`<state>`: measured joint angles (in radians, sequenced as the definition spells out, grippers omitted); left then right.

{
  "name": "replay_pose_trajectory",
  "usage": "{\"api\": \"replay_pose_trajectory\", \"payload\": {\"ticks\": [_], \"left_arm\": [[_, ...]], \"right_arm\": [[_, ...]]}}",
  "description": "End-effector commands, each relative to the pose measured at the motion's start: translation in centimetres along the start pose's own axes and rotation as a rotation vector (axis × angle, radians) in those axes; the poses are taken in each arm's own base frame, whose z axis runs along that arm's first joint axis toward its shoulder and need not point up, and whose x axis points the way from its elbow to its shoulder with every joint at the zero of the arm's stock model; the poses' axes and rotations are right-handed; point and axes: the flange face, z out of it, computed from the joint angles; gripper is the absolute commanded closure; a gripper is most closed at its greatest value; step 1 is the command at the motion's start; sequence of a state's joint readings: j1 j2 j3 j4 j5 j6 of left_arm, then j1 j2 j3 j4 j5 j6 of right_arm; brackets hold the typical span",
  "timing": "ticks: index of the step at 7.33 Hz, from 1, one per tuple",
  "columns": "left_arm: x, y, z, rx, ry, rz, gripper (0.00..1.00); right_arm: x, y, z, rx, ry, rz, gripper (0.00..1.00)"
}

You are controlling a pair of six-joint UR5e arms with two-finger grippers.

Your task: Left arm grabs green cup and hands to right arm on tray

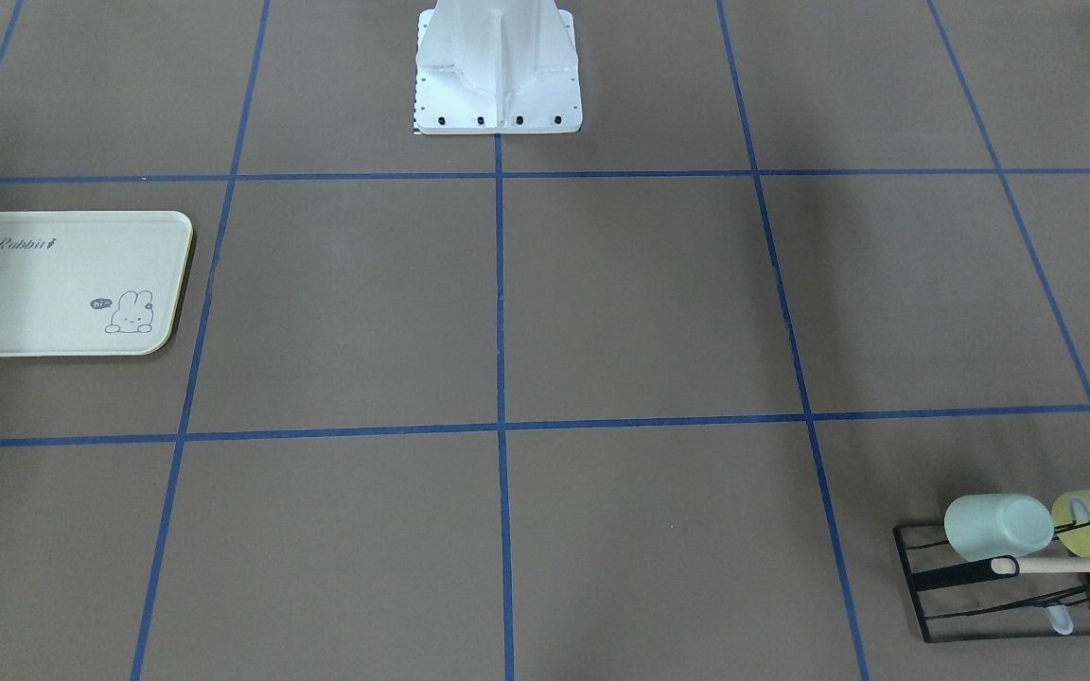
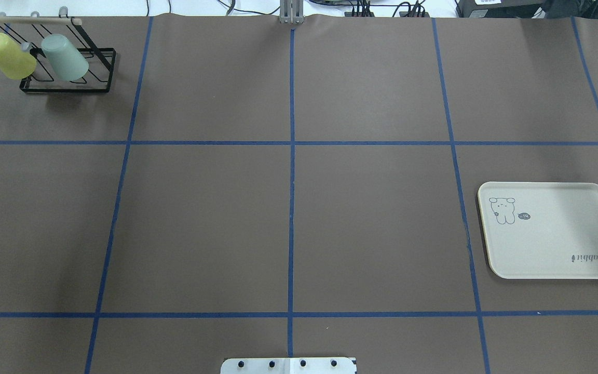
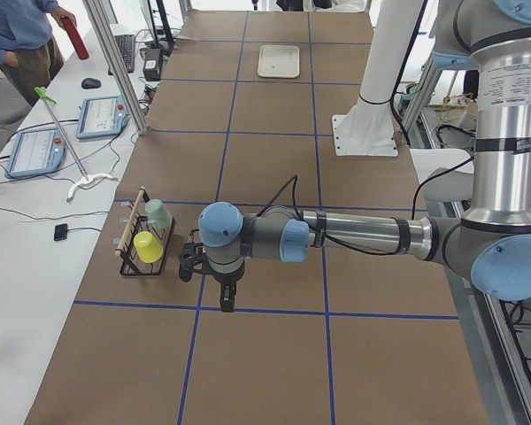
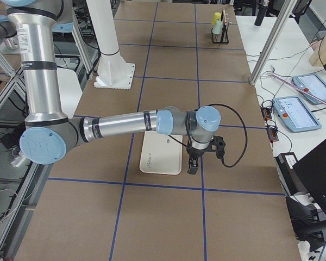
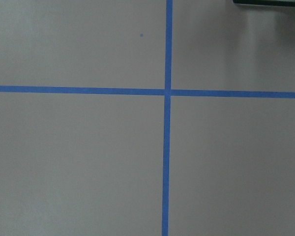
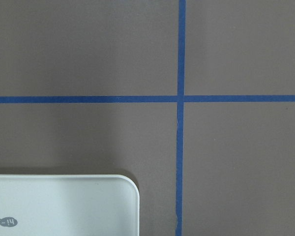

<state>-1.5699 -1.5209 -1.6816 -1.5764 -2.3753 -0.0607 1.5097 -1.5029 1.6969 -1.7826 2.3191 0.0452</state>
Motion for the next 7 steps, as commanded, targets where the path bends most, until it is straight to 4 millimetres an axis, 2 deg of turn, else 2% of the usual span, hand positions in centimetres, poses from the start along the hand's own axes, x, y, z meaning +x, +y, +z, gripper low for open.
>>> {"api": "replay_pose_trajectory", "payload": {"ticks": [1,2,3,4,5,6,7], "left_arm": [[1.6,-0.4,-1.0,0.024,0.000,0.036,0.00],[2.2,-0.2,-0.4,0.012,0.002,0.049,0.00],[1.5,0.3,0.4,-0.004,0.000,0.040,0.00],[1.6,0.6,0.3,-0.001,0.002,0.041,0.00],[2.2,0.6,-0.3,0.009,0.008,0.051,0.00],[1.8,2.7,0.2,-0.004,0.011,0.038,0.00],[3.1,2.3,0.3,0.001,0.036,0.066,0.00]], "right_arm": [[0.1,0.7,-0.8,0.018,0.003,-0.003,0.00],[-0.6,0.8,-1.4,0.036,-0.003,-0.012,0.00],[-0.8,0.8,-1.6,0.039,-0.005,-0.016,0.00],[-1.6,0.7,-2.4,0.056,-0.008,-0.027,0.00],[-1.1,0.6,-1.7,0.042,-0.004,-0.017,0.00],[-1.9,0.4,-1.6,0.047,-0.009,-0.041,0.00],[-1.7,0.3,-1.2,0.054,-0.011,-0.049,0.00]]}}
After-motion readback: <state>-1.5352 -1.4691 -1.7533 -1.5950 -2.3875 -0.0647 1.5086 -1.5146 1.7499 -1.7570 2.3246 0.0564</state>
